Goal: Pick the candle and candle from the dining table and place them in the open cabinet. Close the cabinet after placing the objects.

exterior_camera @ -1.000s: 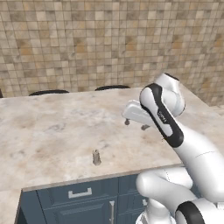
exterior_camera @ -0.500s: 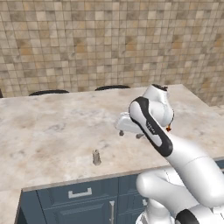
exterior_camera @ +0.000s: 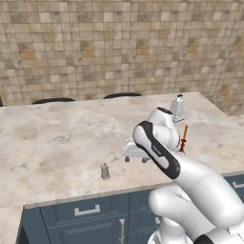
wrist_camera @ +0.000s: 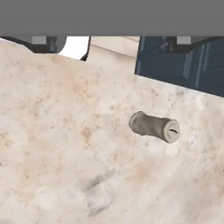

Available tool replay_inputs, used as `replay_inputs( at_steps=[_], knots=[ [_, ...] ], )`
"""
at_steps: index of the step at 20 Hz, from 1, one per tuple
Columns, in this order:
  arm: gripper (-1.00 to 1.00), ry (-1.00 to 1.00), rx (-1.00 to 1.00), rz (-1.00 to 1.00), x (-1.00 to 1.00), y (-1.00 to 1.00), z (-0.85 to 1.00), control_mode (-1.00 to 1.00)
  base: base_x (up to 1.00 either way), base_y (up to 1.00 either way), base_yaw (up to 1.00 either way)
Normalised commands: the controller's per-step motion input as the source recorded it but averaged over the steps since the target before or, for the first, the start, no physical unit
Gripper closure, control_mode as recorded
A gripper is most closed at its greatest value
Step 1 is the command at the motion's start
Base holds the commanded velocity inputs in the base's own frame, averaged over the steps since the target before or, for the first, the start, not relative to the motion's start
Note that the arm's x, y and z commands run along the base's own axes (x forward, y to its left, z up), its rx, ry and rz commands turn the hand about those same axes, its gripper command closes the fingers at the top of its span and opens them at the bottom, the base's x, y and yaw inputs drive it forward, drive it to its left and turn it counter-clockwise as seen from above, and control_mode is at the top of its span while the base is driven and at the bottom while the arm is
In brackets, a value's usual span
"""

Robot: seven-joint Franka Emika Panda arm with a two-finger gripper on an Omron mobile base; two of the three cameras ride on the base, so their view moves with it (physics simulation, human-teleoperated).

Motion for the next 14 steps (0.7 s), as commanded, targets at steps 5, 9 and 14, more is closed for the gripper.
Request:
replay_inputs(
  at_steps=[5,9,14],
  knots=[
    [-1.0,-0.11,0.0,0.19,0.0,0.06,-0.49,-1.0,0.0,0.0,0.0],
    [-1.0,-0.18,0.0,0.22,0.0,0.01,-0.4,-1.0,0.0,0.0,0.0],
    [-1.0,-0.24,0.0,0.25,0.0,0.0,-0.28,-1.0,0.0,0.0,0.0]
  ],
)
